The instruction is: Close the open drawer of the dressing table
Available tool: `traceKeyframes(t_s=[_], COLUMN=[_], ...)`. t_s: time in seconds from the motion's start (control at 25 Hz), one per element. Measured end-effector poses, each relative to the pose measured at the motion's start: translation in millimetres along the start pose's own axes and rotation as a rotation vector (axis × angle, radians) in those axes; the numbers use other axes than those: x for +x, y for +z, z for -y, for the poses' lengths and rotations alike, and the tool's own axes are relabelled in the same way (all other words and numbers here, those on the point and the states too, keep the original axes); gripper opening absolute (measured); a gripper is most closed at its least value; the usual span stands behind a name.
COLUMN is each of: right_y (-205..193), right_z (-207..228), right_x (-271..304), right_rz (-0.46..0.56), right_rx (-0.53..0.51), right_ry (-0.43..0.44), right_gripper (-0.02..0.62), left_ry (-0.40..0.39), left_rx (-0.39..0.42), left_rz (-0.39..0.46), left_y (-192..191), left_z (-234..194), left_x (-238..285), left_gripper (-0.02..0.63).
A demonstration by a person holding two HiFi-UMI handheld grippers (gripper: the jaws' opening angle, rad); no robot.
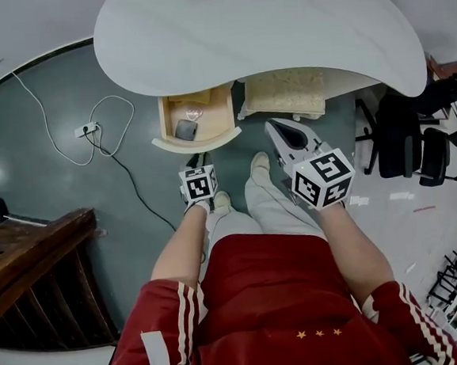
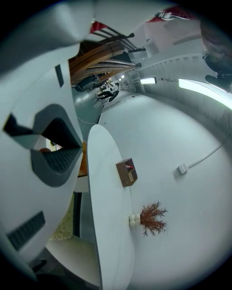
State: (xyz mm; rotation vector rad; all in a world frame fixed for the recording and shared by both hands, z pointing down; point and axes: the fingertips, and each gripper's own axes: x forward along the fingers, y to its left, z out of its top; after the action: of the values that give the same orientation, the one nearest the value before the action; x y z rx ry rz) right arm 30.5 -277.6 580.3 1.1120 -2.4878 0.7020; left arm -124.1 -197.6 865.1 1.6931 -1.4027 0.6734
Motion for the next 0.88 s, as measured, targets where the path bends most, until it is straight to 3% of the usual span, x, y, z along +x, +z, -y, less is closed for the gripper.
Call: traceKeyframes(t_s=[0.24, 0.88], right_y=[-4.4, -13.7], right_z=[15.2, 43.9], right_x=[-2.5, 1.7], right_rz=[-0.011, -0.027], right_rx=[0.015, 0.021], right_ry=[-0.022, -0.059], right_gripper=[0.005, 0.005], left_ry=[0.021, 0.057], left_rx=[0.049, 0.066], left_rz=[0.012, 0.085], left_y=[19.9, 73.0], left_z=[-2.1, -10.7], left_x=[10.6, 38.2], left_gripper=[0.100, 0.100])
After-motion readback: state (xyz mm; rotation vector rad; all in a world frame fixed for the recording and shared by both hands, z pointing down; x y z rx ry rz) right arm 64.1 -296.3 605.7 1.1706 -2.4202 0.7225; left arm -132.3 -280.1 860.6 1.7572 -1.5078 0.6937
